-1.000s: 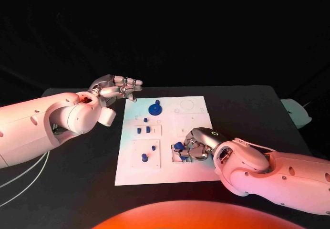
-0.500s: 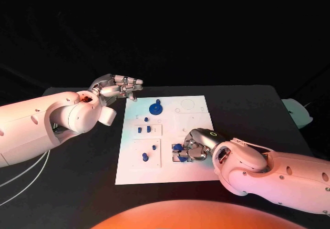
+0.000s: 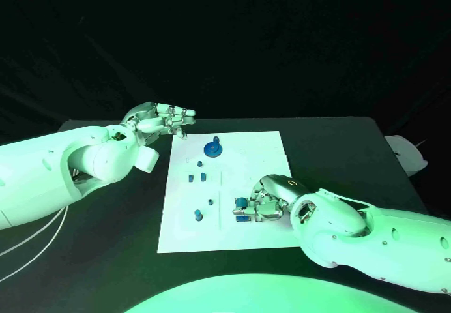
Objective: Assemble the parts on the task board
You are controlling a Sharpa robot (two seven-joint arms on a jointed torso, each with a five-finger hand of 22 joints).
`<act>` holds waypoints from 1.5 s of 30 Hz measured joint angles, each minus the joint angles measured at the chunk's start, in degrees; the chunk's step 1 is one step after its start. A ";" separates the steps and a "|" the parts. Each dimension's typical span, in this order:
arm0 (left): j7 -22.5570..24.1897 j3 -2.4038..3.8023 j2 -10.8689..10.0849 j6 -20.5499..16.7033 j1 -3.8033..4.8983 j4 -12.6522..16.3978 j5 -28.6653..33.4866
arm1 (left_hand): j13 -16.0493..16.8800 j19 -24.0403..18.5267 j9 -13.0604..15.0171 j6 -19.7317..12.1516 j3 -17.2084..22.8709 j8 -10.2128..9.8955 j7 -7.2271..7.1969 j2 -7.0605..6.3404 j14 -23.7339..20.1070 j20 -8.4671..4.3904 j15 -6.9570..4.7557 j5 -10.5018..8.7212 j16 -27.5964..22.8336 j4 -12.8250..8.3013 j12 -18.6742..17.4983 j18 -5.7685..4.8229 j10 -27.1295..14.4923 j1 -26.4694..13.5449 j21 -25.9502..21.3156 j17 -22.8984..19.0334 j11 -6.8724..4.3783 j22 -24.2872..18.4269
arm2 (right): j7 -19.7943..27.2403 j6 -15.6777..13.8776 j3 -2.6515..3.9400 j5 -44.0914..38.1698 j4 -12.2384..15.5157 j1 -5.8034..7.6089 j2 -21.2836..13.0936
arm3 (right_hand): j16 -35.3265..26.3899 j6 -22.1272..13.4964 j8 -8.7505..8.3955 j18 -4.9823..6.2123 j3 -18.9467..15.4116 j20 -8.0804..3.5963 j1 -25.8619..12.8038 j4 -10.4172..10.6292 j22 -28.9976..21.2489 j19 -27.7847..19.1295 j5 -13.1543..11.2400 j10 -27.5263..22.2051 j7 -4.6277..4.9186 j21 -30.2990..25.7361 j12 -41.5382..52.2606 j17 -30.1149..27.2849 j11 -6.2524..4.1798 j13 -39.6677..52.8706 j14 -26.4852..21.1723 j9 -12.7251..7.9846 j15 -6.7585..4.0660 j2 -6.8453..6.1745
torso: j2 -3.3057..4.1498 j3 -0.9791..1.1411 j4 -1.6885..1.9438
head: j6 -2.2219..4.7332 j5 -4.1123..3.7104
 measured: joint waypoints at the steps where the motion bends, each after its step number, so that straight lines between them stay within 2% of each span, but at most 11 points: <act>1: -0.02 0.00 0.00 0.00 0.00 0.00 0.00 | 0.00 0.00 0.00 0.00 0.00 0.00 0.00 0.00 0.00 0.00 0.00 0.00 0.00 0.00 0.00 -0.01 0.00 0.00 0.00 0.00 0.00 0.00 | 0.00 -0.17 0.00 -0.08 0.00 0.00 -0.02 | 0.00 0.00 0.00 0.00 0.00 0.00 -0.05 0.00 0.00 0.00 -0.22 0.00 0.00 0.00 0.00 0.00 0.00 0.00 0.00 0.04 0.00 -0.05 | -0.01 0.00 0.00 | 0.01 -0.01; 9: -0.15 0.00 -0.11 0.00 0.00 0.02 0.00 | 0.00 0.00 0.00 0.00 0.00 0.00 0.00 0.00 0.00 0.00 0.00 0.00 0.00 0.00 0.00 0.00 0.00 0.00 0.00 0.00 0.00 0.00 | 0.01 -1.86 0.00 -0.96 1.12 -0.02 -0.93 | 0.00 0.00 0.43 0.00 1.56 0.00 -0.01 -0.08 -0.01 0.00 0.12 0.00 0.00 0.07 0.21 0.00 0.00 0.00 0.00 0.30 0.00 -0.01 | -0.01 0.04 0.01 | 0.16 -0.12; 10: -0.16 0.00 -0.13 0.00 0.00 0.02 0.00 | -0.01 0.00 0.00 0.00 0.00 0.00 0.00 0.00 0.00 0.00 0.00 0.00 0.00 0.00 0.00 0.00 0.00 0.00 0.00 0.00 0.00 0.00 | 0.02 -2.06 0.00 -1.06 1.37 -0.04 -1.12 | 0.00 0.00 0.43 0.00 1.90 0.00 0.49 -0.16 -0.01 0.00 0.60 0.00 0.00 0.30 0.38 0.00 0.00 0.00 0.00 0.33 0.00 0.52 | -0.01 0.04 0.01 | 0.19 -0.13; 14: -0.20 0.00 -0.18 0.01 0.00 0.04 0.00 | -0.01 0.00 0.00 0.00 0.00 0.00 0.00 0.00 0.00 0.00 0.00 0.00 0.00 0.00 0.00 0.00 0.00 0.00 0.00 0.00 0.00 0.01 | 0.09 -2.69 0.01 -1.41 2.61 -0.25 -2.03 | 0.00 0.00 0.68 0.00 2.71 0.00 3.48 -0.63 -0.01 0.00 4.63 0.00 0.00 0.75 0.82 -0.01 0.00 0.00 0.00 0.62 0.00 2.72 | -0.01 0.04 0.00 | 0.21 -0.10; 16: -0.23 0.00 -0.21 0.01 0.00 0.04 0.00 | -0.01 0.00 0.00 0.00 0.00 0.00 0.00 0.00 0.00 0.00 0.00 0.00 0.00 0.00 0.00 0.00 0.00 0.00 0.00 0.01 0.00 0.01 | 0.13 -2.85 0.01 -1.55 3.25 -0.38 -2.49 | 0.00 0.00 1.05 0.00 3.01 0.00 6.38 -0.93 -0.01 0.00 7.41 0.00 0.00 0.96 1.08 -0.01 0.00 0.00 0.00 0.77 0.00 3.12 | -0.01 0.04 0.00 | 0.21 -0.09; 22: -0.25 0.00 -0.24 0.02 0.00 0.04 0.00 | -0.01 0.00 0.00 0.00 0.00 0.00 0.00 0.00 0.00 0.00 0.00 0.00 0.00 0.00 0.00 0.00 0.00 0.00 0.00 -0.05 0.00 0.01 | 0.26 -2.77 0.00 -1.76 4.22 -0.67 -3.28 | 0.22 -0.21 1.10 0.01 2.99 -0.21 10.56 -1.75 -0.01 -0.21 10.91 0.00 -0.21 1.39 1.36 -0.01 0.00 0.00 0.00 0.88 0.00 3.46 | -0.03 0.02 -0.01 | 0.13 -0.08; 26: -0.26 0.00 -0.25 0.02 0.00 0.04 0.00 | -0.02 0.00 0.00 0.00 0.00 0.00 0.00 0.00 0.00 0.00 0.00 0.00 0.00 0.00 0.00 0.00 0.00 0.00 0.00 -0.05 0.00 0.01 | 0.31 -2.52 -0.01 -1.85 4.47 -0.77 -3.59 | 0.22 -0.03 1.10 0.01 2.92 -0.21 11.57 -2.13 -0.02 -0.21 11.67 0.00 -0.38 1.39 1.35 -0.01 0.00 0.00 0.00 0.94 0.00 3.43 | -0.03 0.01 -0.01 | 0.16 -0.10; 37: -0.27 0.00 -0.33 0.02 0.00 0.06 0.00 | -0.02 0.00 0.00 0.00 0.00 0.00 0.00 0.00 0.00 0.00 0.00 0.00 0.00 0.00 0.00 -0.01 0.00 0.00 0.00 -0.04 0.00 0.01 | 0.40 -1.96 0.01 -2.11 4.01 -0.84 -3.66 | 0.22 -0.03 1.10 0.01 2.90 -0.21 11.79 -2.14 -0.03 -0.21 11.88 0.21 -0.39 1.39 1.34 -0.02 -0.21 -0.01 0.00 0.93 0.00 3.65 | -0.01 -0.03 0.05 | 0.18 -0.02; 43: -0.28 0.00 -0.33 0.02 0.00 0.06 0.00 | -0.03 0.00 0.00 0.00 0.00 0.00 0.00 0.00 0.00 0.00 0.00 0.00 0.00 0.00 0.00 -0.01 0.00 0.00 0.00 -0.04 0.00 0.01 | 0.50 -1.82 0.04 -2.34 3.23 -0.84 -3.26 | 0.22 -0.03 1.10 0.01 2.89 -0.21 12.41 -2.14 -0.03 -0.21 11.85 0.21 -0.39 1.39 1.56 -0.02 -0.21 -0.01 0.00 0.92 0.00 4.27 | -0.01 -0.03 0.07 | 0.18 -0.05; 45: -0.29 0.00 -0.33 0.02 0.00 0.06 0.00 | -0.03 0.00 0.00 0.00 0.00 0.00 0.00 0.00 0.00 0.00 0.00 0.00 0.00 0.00 0.00 0.00 0.00 0.00 0.00 -0.04 0.00 0.01 | 0.52 -1.70 0.03 -2.50 2.77 -0.84 -3.14 | 0.22 -0.03 1.10 0.00 2.90 -0.21 13.25 -2.14 -0.03 -0.21 11.87 0.20 -0.39 1.39 1.56 -0.02 -0.20 0.01 0.00 0.92 0.00 5.11 | -0.01 -0.03 0.07 | 0.12 -0.05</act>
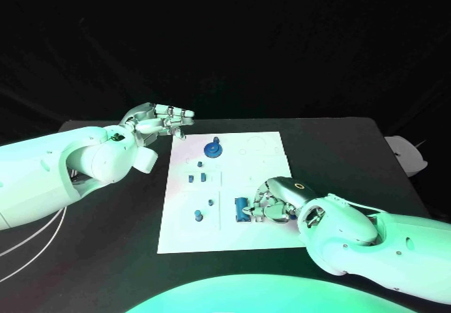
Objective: Assemble the parts on the task board
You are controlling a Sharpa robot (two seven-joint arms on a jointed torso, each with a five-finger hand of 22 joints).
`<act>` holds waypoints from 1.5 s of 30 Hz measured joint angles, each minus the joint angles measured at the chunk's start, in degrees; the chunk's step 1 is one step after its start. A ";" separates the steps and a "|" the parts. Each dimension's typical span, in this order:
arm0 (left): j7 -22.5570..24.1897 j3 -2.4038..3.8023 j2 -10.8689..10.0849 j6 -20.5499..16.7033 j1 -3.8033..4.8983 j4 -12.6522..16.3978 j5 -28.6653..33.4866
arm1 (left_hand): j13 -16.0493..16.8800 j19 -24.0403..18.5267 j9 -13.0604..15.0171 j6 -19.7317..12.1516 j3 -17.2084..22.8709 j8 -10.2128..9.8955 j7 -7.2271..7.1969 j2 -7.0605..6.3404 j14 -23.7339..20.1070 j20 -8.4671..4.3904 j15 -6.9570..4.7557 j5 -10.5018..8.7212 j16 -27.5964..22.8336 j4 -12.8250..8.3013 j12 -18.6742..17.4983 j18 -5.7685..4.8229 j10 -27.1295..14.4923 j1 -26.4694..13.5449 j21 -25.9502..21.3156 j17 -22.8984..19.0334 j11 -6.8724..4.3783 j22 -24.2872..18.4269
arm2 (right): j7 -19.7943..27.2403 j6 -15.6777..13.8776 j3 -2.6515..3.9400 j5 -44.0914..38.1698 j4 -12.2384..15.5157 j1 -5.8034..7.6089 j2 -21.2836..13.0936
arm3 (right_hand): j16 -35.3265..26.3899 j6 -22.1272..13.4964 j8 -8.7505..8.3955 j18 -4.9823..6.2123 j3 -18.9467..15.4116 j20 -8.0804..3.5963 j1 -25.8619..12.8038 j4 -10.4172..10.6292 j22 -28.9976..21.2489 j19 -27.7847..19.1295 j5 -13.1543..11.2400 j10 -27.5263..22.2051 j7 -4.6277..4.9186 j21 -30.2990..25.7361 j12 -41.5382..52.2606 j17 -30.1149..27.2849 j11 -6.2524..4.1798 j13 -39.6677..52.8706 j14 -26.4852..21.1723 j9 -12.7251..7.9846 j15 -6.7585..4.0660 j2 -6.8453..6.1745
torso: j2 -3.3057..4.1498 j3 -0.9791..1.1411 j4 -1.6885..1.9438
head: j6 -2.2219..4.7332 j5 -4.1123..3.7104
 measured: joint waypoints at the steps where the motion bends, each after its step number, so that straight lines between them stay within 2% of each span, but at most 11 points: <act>1: 0.00 0.00 0.00 0.00 0.00 0.00 0.00 | 0.00 0.00 0.00 0.00 0.00 0.00 0.00 0.00 0.00 0.00 0.00 0.00 0.00 0.00 0.00 0.00 0.00 0.00 0.00 0.00 0.00 0.00 | -0.01 0.07 -0.01 -0.06 -0.19 0.00 0.00 | 0.00 0.00 0.00 0.00 0.00 0.00 0.15 0.00 0.00 0.00 0.00 0.00 0.00 0.00 0.00 0.00 0.00 -0.01 0.00 0.00 0.00 0.15 | 0.00 0.00 -0.01 | -0.01 0.00; 14: -0.02 0.00 -0.03 0.00 0.00 0.00 0.00 | -0.01 0.00 0.00 0.00 0.00 0.00 0.00 0.00 0.00 0.00 0.00 0.00 0.00 0.00 0.00 0.00 0.00 0.00 0.00 0.01 0.00 0.00 | -0.11 0.96 -0.04 -0.44 -0.17 -0.01 -0.07 | 0.00 0.00 0.00 0.00 0.00 0.00 0.83 -0.33 -0.01 0.00 0.00 0.00 0.00 0.00 0.00 0.00 0.00 0.00 0.00 0.04 0.00 -0.42 | -0.01 0.05 -0.06 | -0.12 0.08; 30: -0.04 0.00 -0.06 0.00 0.00 -0.05 0.00 | -0.01 0.00 0.00 0.00 0.00 0.00 0.00 0.00 0.00 0.00 0.00 0.00 0.00 0.00 0.00 0.00 0.00 0.00 0.00 0.01 0.00 -0.04 | 0.66 1.25 -0.09 0.09 2.00 -0.07 -0.99 | 0.00 0.00 0.00 0.00 -0.58 0.00 0.65 -0.52 0.04 0.00 -0.33 0.00 0.00 0.00 0.00 0.00 0.00 -0.01 0.00 0.03 0.00 -0.71 | -0.01 0.05 -0.08 | -0.12 0.01; 45: -0.05 0.00 -0.05 0.00 0.00 -0.08 0.00 | 0.02 0.00 0.00 0.00 0.00 0.00 0.00 0.00 0.00 0.00 0.00 0.00 0.00 0.00 0.00 0.00 0.00 0.00 0.00 0.01 0.00 -0.04 | 0.88 2.26 -0.15 0.71 0.86 -0.12 -0.52 | -0.01 0.00 0.00 0.00 -0.72 0.00 0.65 -0.38 0.03 0.00 -0.55 0.00 0.00 0.00 0.12 0.04 0.00 0.00 0.00 0.07 0.00 -0.71 | 0.02 0.02 -0.01 | -0.10 -0.02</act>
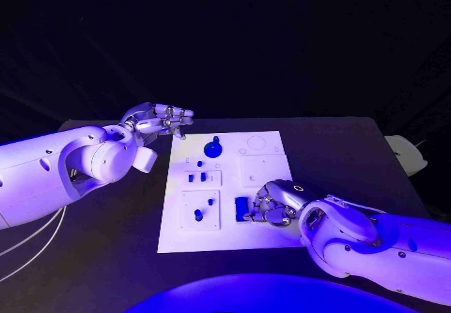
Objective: Assemble the parts on the task board
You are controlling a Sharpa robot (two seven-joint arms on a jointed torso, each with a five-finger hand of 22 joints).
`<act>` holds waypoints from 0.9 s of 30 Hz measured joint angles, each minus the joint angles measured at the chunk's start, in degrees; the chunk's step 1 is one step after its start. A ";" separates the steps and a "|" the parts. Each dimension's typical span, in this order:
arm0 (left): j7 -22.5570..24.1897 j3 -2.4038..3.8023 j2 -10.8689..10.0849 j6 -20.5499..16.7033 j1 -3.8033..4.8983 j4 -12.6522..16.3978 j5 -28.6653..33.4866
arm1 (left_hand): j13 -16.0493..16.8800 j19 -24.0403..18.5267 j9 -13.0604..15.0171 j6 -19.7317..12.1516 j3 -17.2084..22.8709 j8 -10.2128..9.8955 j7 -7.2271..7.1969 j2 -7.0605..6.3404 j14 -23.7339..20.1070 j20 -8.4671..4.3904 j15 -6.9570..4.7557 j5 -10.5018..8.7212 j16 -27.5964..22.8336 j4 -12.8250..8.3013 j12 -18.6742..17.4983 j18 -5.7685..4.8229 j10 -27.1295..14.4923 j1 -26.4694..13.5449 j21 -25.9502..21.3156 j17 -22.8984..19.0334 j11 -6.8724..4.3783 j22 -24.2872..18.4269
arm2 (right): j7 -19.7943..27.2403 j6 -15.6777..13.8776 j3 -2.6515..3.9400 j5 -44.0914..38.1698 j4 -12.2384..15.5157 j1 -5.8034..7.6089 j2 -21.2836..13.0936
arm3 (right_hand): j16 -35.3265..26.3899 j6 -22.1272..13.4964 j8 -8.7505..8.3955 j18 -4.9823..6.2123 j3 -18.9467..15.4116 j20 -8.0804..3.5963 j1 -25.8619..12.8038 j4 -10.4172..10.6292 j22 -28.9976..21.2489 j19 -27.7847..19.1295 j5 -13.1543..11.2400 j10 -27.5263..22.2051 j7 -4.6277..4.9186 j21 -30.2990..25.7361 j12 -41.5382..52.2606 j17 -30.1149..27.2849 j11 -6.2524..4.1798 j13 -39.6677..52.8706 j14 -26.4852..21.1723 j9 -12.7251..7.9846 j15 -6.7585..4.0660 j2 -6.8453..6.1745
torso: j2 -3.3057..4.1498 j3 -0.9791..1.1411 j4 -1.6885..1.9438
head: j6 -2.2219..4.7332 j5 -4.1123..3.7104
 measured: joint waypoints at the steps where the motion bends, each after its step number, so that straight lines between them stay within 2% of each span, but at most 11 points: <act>1: 0.00 0.00 0.00 0.00 0.00 0.00 0.00 | 0.01 0.00 0.00 0.00 0.00 0.00 0.00 0.00 0.00 0.00 0.00 0.00 0.00 0.00 0.00 0.00 0.00 0.00 0.00 0.00 0.00 0.00 | -0.02 0.00 0.00 -0.01 -0.18 0.00 0.06 | 0.00 0.00 0.00 0.00 0.00 0.00 0.00 0.00 0.00 0.00 0.00 0.00 0.00 0.00 0.11 0.00 0.00 0.00 0.00 0.00 0.00 0.00 | 0.01 0.00 0.00 | -0.04 0.00; 6: -0.01 0.00 -0.01 0.00 0.00 0.02 0.00 | 0.01 0.00 0.00 0.00 0.00 0.00 0.00 0.00 0.00 0.00 0.00 0.00 0.00 0.00 0.00 0.00 0.00 0.00 0.00 0.00 0.00 0.00 | -0.16 0.00 0.00 -0.16 -0.77 0.00 0.35 | 0.00 0.00 0.23 0.00 0.00 0.00 0.47 0.00 0.00 0.00 0.00 0.00 0.00 0.00 0.26 -0.01 0.00 0.00 0.00 0.00 0.00 0.47 | 0.01 0.01 0.01 | -0.14 0.03; 14: -0.02 0.00 -0.03 0.02 0.00 0.03 0.00 | 0.00 0.00 0.00 0.00 0.00 0.00 0.00 0.00 0.00 0.00 0.00 0.00 0.00 0.00 0.00 0.00 -0.21 0.00 -0.24 0.00 0.21 0.00 | -0.30 -0.12 0.00 -0.47 -1.08 0.00 0.73 | 0.00 0.00 0.23 0.00 0.00 0.00 0.46 0.00 -0.01 0.00 0.00 0.00 0.00 0.00 0.26 -0.01 0.00 0.00 0.00 0.05 0.00 0.46 | -0.01 0.01 -0.02 | -0.16 0.10; 22: -0.05 0.00 -0.16 0.05 0.00 0.06 0.00 | 0.00 0.00 0.00 0.00 0.00 0.00 0.00 0.00 0.00 0.00 0.00 0.00 0.00 0.00 0.00 0.00 -0.21 0.00 -0.24 0.00 0.21 0.01 | -0.22 -1.94 0.03 -0.71 0.77 0.01 -1.25 | 0.00 -0.03 0.23 0.00 -0.24 0.00 0.47 0.24 -0.01 0.00 0.10 0.00 -0.03 -0.68 -0.90 -0.01 0.00 0.00 0.00 0.02 0.00 0.45 | -0.01 0.02 -0.03 | -0.10 0.08; 24: -0.05 0.00 -0.21 0.05 0.00 0.06 0.00 | 0.00 0.00 0.00 0.00 0.00 0.00 0.00 0.00 0.00 0.00 0.00 0.00 0.00 0.00 0.00 0.00 -0.21 0.00 -0.24 0.00 0.21 0.01 | -0.03 -2.89 0.04 -0.71 1.55 0.12 -2.60 | 0.00 -1.13 -0.38 0.00 -0.42 0.00 1.42 0.05 -0.02 0.00 0.71 0.00 0.19 -1.60 -2.01 -0.02 0.00 0.01 0.00 -0.20 0.00 0.28 | -0.02 0.02 -0.04 | -0.04 -0.01; 27: -0.06 0.00 -0.28 0.07 0.00 0.07 0.00 | -0.01 0.00 0.00 0.00 0.00 0.00 0.00 0.00 0.00 0.00 0.00 0.00 0.00 0.00 0.00 0.00 -0.21 0.00 -0.24 0.00 0.21 0.01 | 0.41 -4.56 0.07 -0.50 2.37 0.81 -5.25 | -0.32 -3.22 -2.19 0.00 -0.55 0.00 2.82 -0.08 -0.02 0.00 1.11 -0.62 1.12 -2.43 -2.67 -0.02 0.61 0.01 0.00 -1.05 0.00 0.21 | -0.07 0.00 -0.07 | 0.02 -0.35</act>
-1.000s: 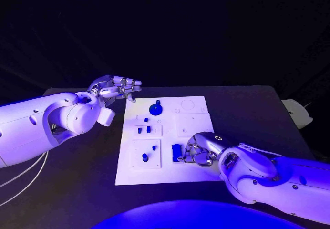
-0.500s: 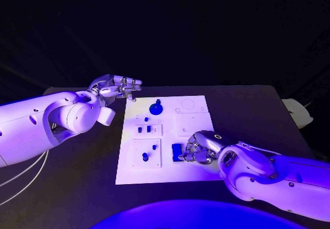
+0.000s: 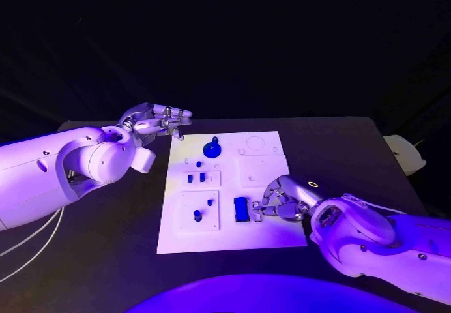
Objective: Assemble the parts on the task board
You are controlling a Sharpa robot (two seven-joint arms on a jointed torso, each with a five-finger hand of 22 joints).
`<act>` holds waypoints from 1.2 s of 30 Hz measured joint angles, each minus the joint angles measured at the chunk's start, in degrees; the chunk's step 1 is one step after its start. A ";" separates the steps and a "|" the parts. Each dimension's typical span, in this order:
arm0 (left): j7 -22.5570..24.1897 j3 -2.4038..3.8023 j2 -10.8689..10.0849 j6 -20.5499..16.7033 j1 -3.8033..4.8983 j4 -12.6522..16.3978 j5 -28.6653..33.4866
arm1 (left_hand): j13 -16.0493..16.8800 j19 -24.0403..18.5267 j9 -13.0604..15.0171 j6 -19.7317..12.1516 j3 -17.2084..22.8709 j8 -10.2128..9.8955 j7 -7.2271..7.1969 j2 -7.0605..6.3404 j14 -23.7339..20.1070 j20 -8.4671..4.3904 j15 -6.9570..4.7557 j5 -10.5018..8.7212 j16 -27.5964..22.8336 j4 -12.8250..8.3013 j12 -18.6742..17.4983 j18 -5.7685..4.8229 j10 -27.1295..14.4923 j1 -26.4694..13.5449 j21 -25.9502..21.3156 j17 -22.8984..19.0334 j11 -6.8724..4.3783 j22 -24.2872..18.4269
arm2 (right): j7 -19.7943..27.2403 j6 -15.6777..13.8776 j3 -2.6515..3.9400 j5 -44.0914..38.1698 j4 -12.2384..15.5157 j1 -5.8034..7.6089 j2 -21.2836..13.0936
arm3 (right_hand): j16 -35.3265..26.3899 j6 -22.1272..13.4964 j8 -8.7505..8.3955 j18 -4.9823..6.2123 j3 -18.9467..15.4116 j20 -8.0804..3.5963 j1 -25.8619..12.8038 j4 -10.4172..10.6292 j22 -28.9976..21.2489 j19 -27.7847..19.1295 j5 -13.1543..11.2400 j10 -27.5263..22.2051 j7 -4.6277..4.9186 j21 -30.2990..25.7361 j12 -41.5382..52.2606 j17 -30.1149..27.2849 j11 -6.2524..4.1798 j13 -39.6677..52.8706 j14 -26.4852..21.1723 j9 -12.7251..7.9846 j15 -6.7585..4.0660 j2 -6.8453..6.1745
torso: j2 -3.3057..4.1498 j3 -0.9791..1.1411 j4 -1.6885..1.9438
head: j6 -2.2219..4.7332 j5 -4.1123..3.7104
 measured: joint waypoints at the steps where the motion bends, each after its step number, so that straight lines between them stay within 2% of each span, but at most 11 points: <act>1: 0.00 0.00 -0.03 0.03 0.00 0.00 0.00 | 0.00 0.00 0.00 0.00 0.08 0.00 0.00 0.02 0.00 0.00 0.00 0.00 0.00 0.08 0.00 0.00 0.00 -0.02 0.00 0.00 0.00 -0.03 | 0.20 -0.61 0.04 0.11 0.20 0.39 -1.15 | 0.00 -0.56 -0.77 0.00 0.00 0.00 0.32 0.00 0.00 0.00 -0.26 0.21 0.38 0.00 0.00 0.00 0.22 0.03 0.05 -0.37 0.10 0.04 | -0.03 -0.01 -0.02 | 0.04 -0.12; 2: 0.00 0.00 -0.05 0.06 0.00 0.00 0.00 | 0.00 0.00 0.00 0.00 0.17 0.00 0.00 0.13 0.00 0.00 0.00 0.00 0.00 0.17 0.00 0.00 0.00 -0.13 0.00 0.00 0.00 -0.07 | 0.35 -1.02 0.10 0.18 0.24 0.62 -1.82 | 0.00 -0.95 -1.68 0.00 -0.22 0.15 0.37 -0.12 0.00 0.11 -1.96 0.41 0.77 0.00 0.01 0.00 0.65 0.05 -0.01 -0.86 0.66 0.10 | -0.04 -0.03 -0.04 | 0.08 -0.29; 4: 0.00 0.01 -0.05 0.18 0.00 0.03 0.00 | 0.00 0.00 0.00 0.00 0.17 0.00 0.00 0.18 0.00 0.00 0.00 0.00 0.00 0.17 0.00 0.00 0.00 -0.18 0.00 0.00 0.00 -0.07 | 0.65 -1.65 0.13 0.31 0.51 0.98 -3.13 | 0.03 -1.05 -2.81 0.00 -0.62 0.74 0.99 0.02 0.00 0.10 -4.63 0.61 0.87 0.50 0.24 0.00 1.03 0.06 -0.09 -1.50 0.75 0.07 | -0.07 -0.05 -0.04 | 0.21 -0.69; 6: 0.00 0.01 -0.05 0.34 0.00 0.03 0.00 | 0.00 0.00 0.00 0.00 0.17 0.00 0.00 0.18 0.00 0.00 0.00 0.00 0.00 0.17 0.00 0.00 0.00 -0.18 0.00 0.00 0.00 -0.07 | 0.93 -2.12 0.12 0.34 0.63 1.32 -4.80 | 0.27 -1.03 -3.37 0.00 -0.80 0.74 1.32 -0.16 0.00 0.11 -5.45 0.61 0.89 0.89 0.32 0.00 1.03 0.09 0.04 -1.79 0.88 0.22 | -0.10 -0.12 -0.08 | 0.32 -1.02; 9: 0.01 0.01 0.09 0.55 -0.01 -0.01 0.00 | 0.00 0.00 0.00 0.00 0.17 0.00 0.00 0.18 0.00 0.00 0.00 0.00 0.00 0.17 0.00 0.00 0.00 -0.18 0.00 -0.02 0.00 -0.09 | 0.95 -2.14 0.09 0.18 0.64 1.50 -6.07 | 0.27 -0.14 -3.37 0.00 -0.96 0.74 1.71 -0.32 0.00 0.11 -5.45 0.61 1.09 0.89 0.32 0.00 1.03 0.13 0.10 -1.89 0.94 0.10 | -0.15 -0.19 -0.14 | 0.44 -1.40; 13: 0.06 -0.02 0.32 0.84 -0.01 -0.09 0.00 | -0.01 0.00 0.00 0.00 0.17 0.00 0.00 0.45 0.00 0.00 0.00 0.00 0.00 0.17 0.29 0.00 -0.41 -0.45 -0.21 -0.05 0.00 -0.18 | 0.65 -1.50 0.06 -0.85 0.52 1.58 -7.10 | 0.27 1.40 -3.37 0.00 -0.96 0.74 2.23 -0.32 -0.01 0.11 -5.45 0.61 0.51 0.89 0.51 -0.01 1.04 0.25 0.10 -1.73 0.94 0.61 | -0.24 -0.30 -0.23 | 0.46 -1.94; 17: 0.07 -0.03 0.36 1.04 -0.01 -0.13 0.00 | -0.01 0.00 0.00 0.00 0.17 0.00 0.00 0.45 0.00 0.00 0.00 0.00 0.00 0.17 0.29 0.00 -0.41 -0.45 -0.21 -0.05 0.00 -0.19 | 0.22 -0.50 -0.01 -2.13 0.09 1.53 -7.65 | 0.27 1.55 -3.37 0.00 -0.96 0.74 2.41 -0.32 -0.01 0.11 -5.45 0.61 0.37 0.89 0.69 -0.01 1.04 0.25 0.10 -1.59 0.94 0.79 | -0.25 -0.29 -0.25 | 0.46 -2.22; 23: 0.08 -0.05 0.31 1.17 -0.02 -0.16 0.00 | -0.01 0.00 0.00 0.00 0.17 0.00 0.00 0.45 0.00 0.00 0.00 0.00 0.00 0.17 0.29 0.00 -0.41 -0.45 -0.21 -0.05 0.00 -0.18 | -0.32 0.96 -0.24 -3.68 -0.71 0.84 -7.72 | 0.27 1.89 -3.37 0.00 -0.96 0.73 2.63 -0.32 -0.01 0.11 -5.23 0.60 0.43 0.89 0.51 -0.01 1.04 0.22 0.10 -1.53 0.94 1.01 | -0.25 -0.33 -0.19 | 0.21 -2.18; 36: 0.08 -0.07 0.32 1.29 -0.02 -0.18 0.00 | -0.02 0.00 0.00 0.00 0.17 0.00 0.00 0.45 0.00 0.00 0.00 0.00 0.00 0.17 0.29 0.00 -0.41 -0.45 -0.21 -0.05 0.00 -0.18 | -0.91 3.23 -0.46 -4.97 -2.17 -0.61 -6.48 | 0.26 2.02 -3.37 0.00 -0.96 0.73 2.62 -0.32 0.03 0.11 -4.56 0.60 0.30 0.89 0.43 -0.02 1.05 0.11 0.10 -1.43 0.94 1.00 | -0.26 -0.30 -0.26 | 0.22 -2.14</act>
